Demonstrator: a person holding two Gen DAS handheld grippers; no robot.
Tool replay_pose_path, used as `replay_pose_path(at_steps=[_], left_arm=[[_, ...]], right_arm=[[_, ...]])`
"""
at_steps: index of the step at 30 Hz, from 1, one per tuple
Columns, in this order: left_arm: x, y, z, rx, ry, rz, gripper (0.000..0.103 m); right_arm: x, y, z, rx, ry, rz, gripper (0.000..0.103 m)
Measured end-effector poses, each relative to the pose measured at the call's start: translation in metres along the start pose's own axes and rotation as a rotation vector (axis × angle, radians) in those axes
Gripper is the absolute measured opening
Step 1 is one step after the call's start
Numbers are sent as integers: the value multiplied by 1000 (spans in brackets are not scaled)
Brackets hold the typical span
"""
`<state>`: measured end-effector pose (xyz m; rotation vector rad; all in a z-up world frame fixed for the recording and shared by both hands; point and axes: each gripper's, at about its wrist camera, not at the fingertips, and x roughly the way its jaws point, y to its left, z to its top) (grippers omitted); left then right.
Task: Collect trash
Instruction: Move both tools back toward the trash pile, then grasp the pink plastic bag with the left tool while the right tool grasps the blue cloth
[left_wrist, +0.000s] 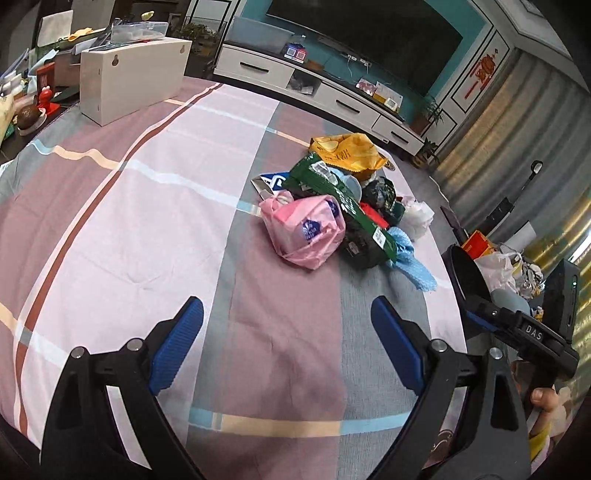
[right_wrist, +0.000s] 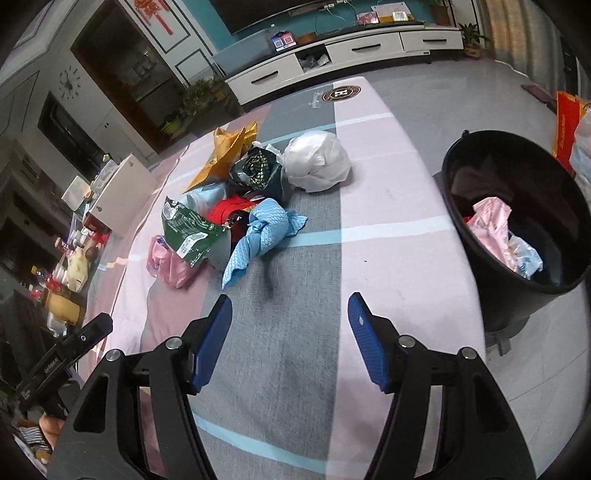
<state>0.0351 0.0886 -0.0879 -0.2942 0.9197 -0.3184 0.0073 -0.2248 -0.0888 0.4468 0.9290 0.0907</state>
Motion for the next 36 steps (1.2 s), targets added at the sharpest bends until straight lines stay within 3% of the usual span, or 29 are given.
replay_pose_path(at_steps=[7,14,18,22,26,29,33,36], left_arm=[[15,-4,15,-2,-15,-38,92],[52,-17,35,53,-27,-8,91],[68,-18,40,57,-15,-4,78],[75,-21,43,61,-16,-22,74],[79,-22,44,69,-10,-14,54],[78,-20,43,64,-12,-24,52],[74,-21,40,77,-15,-26,37],[69,-21,37,84,-12,-36,32]], right_arm=[[19,-3,11,25,9,15,64],[43,0,28,37,0,38,64],[58,1,41,43,-12,37,64],[76,2,52,46,-11,31,64],[93,5,58,39,4,31,64],[98,9,58,19,10,37,55],[100,17,56,-21,23,38,28],[98,22,52,-46,22,25,17]])
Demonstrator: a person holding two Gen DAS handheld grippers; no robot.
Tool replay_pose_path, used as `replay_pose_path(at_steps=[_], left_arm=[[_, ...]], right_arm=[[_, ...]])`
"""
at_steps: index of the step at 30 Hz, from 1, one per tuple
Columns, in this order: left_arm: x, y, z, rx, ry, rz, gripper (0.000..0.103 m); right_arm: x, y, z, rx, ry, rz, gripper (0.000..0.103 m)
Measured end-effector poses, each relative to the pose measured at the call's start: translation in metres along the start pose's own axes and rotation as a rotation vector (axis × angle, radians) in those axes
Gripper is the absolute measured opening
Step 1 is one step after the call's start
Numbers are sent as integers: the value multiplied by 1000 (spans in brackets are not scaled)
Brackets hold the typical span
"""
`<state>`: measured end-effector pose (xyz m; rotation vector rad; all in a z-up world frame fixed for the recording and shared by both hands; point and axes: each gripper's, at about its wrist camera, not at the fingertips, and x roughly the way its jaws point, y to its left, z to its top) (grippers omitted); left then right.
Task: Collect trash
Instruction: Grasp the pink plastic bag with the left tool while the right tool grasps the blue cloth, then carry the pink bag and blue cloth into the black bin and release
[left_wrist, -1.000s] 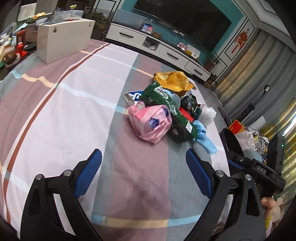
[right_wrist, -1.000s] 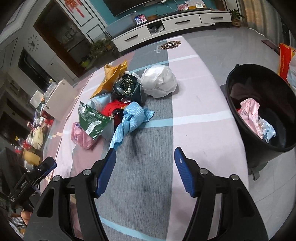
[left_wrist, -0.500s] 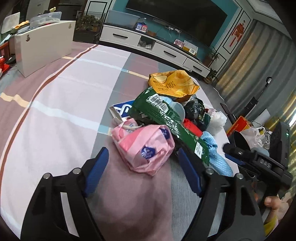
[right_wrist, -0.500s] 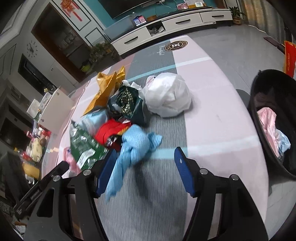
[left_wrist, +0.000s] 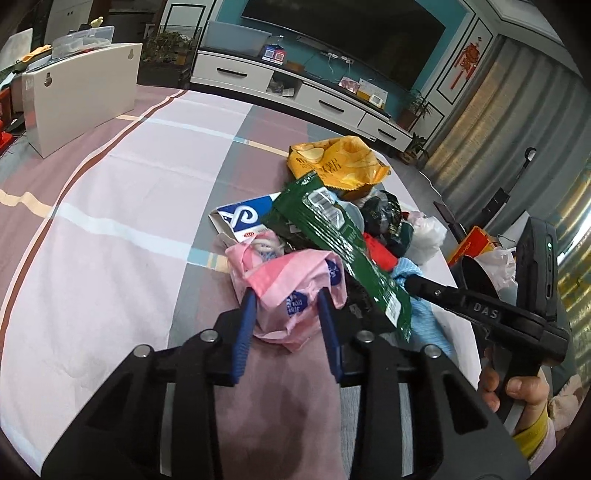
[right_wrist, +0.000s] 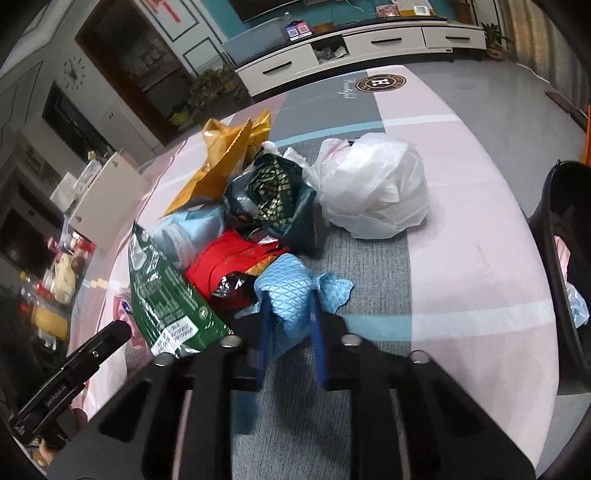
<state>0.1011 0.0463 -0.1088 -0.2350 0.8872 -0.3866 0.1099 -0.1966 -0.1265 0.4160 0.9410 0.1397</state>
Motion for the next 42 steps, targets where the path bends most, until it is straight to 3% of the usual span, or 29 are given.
replay_pose_path(at_steps=[5,7,17,18,20,21,22,25,31,33,35,37,42], left_arm=[[-15,0,-8,12,2,-10,18],[-21,1,-12,16,4,-12,1],[-45,7,-28,0,25,-51,1],[-45,7,-30,-7,36,-68,5],[-48,4,-33,3,34,-72,27],[-50,1,-34,7,30,-78,47],[-51,-1,-35,7,27,-85,55],[-50,-17,-36,34,29,-108,57],[-14,-47,-41,109,74,-9,66],[-5,-47,-40,108,83,25,65],[-2,-45,-41,96,88,48,56],[-4,-42,-42,93,87,53,37],[-22,-34,-46,96,85,38,30]], right_arm=[[-12,1,-8,-3,-9,14,14],[-21,0,-12,3,-16,23,14],[-63,-4,-29,14,-48,40,14],[-66,-5,-31,17,-50,41,14],[-72,-7,-35,19,-55,40,14],[-75,-8,-36,21,-58,40,14],[-77,-9,-36,24,-60,41,14],[-82,-12,-40,35,-63,45,14],[-89,-14,-43,46,-69,60,14],[-91,-15,-43,45,-71,60,14],[-91,-16,-44,45,-72,59,14],[-94,-18,-44,49,-77,59,14],[-100,-26,-45,60,-85,71,14]])
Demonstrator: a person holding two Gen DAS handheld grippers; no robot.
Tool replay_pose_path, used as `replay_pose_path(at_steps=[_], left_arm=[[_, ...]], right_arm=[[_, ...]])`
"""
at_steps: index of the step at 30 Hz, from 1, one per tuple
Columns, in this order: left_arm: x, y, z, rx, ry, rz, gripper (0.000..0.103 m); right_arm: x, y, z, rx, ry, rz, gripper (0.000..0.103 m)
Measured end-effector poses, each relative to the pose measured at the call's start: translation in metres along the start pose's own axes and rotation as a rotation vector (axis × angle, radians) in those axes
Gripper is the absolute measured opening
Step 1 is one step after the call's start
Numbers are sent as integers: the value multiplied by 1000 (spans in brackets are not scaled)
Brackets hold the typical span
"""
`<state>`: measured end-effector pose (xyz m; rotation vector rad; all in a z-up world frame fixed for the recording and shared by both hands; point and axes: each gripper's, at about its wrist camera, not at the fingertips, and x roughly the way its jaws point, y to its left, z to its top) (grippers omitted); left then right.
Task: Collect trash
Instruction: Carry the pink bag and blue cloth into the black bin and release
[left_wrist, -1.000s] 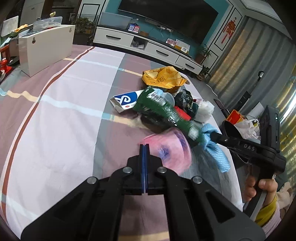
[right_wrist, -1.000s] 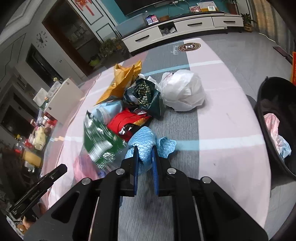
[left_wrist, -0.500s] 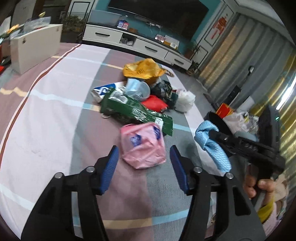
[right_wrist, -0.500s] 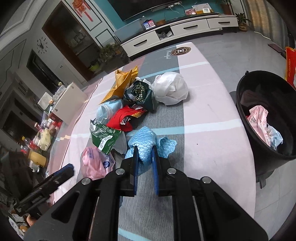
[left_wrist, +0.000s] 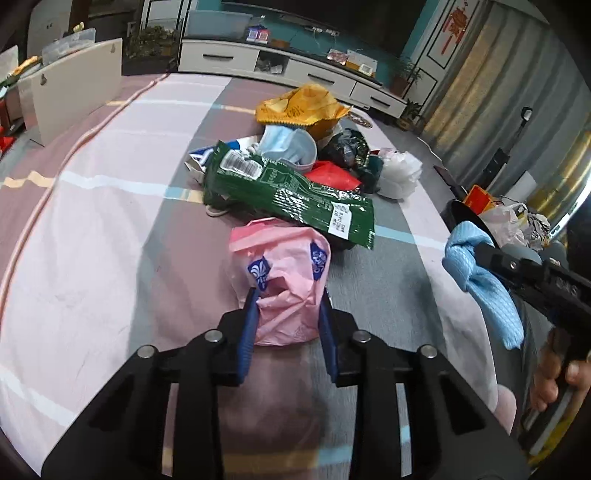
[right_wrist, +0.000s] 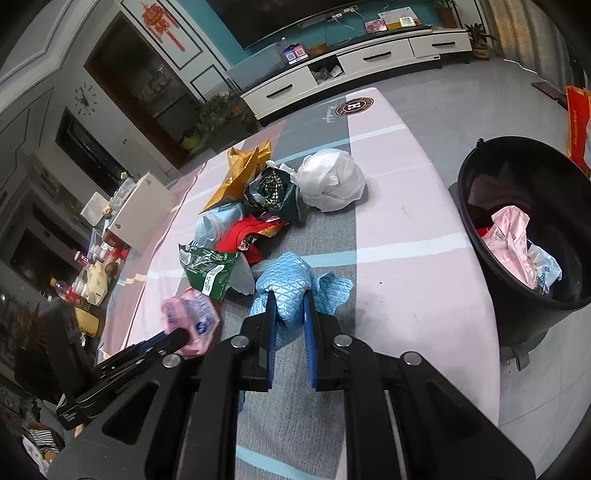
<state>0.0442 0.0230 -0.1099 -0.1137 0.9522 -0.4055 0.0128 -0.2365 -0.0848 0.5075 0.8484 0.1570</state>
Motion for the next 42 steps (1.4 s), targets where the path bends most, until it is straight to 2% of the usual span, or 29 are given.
replay_pose_path(at_steps=[5,9,19,26,32,38,42], left_arm=[[-35,0,-2,12,-41,-19,30],[-52,-11,8,28,-77,-61,31],[-55,-89,39,192,-119,-173,33],[-17,-164,59,319,-80,-271,35],[34,-222,73,364,-7,-329,35],[83,-272,73,407,72,-350,36],[112,-291,70,432,118,-320,38]], right_arm=[[-12,-6,-1,5,-17,8,14],[-24,-16,-1,25,-44,8,14],[-69,-63,4,106,-178,-76,14],[-98,-119,2,241,-285,-137,14],[-108,-158,-2,327,-335,-189,14],[-101,-181,0,358,-345,-222,14],[-95,-193,-1,377,-340,-235,17]])
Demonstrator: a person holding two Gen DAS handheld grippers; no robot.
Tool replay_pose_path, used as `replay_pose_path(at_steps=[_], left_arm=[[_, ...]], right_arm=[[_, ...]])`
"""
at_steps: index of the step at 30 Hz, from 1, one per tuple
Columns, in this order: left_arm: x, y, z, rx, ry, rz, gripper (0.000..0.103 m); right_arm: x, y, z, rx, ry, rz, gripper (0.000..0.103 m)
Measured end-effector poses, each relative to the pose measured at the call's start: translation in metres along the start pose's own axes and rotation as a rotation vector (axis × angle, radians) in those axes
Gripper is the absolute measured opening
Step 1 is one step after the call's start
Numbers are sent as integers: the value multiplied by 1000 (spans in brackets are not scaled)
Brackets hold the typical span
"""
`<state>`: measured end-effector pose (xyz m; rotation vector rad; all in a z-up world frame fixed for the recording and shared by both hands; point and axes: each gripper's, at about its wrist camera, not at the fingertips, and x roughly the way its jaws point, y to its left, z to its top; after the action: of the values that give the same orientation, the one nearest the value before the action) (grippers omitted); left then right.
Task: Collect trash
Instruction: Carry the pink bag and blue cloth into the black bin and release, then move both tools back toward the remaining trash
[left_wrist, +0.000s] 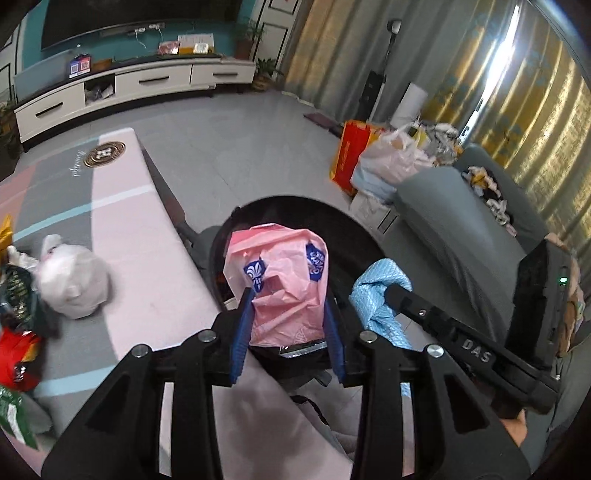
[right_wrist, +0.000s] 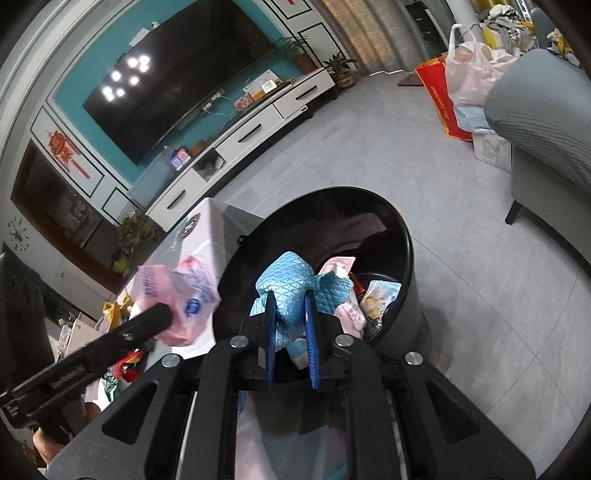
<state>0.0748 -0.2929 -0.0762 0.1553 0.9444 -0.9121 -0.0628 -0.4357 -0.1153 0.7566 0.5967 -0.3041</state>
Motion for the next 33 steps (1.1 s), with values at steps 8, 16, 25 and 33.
replay_pose_path(at_steps=[8,16,25,33], left_arm=[[24,-8,0,23,33,14,68],[2,2,-15,4,32,5,88],[-53,19,-61,-53,19,-17,100],[-112,63,-116,-182,-4,26,100]], right_arm=[[11,-19,6,54,2,-16,35],[-4,-22,2,75,-3,-6,43],[-10,1,-15,11,68,18,48],[-9,54,-31,-96,133,69,52]])
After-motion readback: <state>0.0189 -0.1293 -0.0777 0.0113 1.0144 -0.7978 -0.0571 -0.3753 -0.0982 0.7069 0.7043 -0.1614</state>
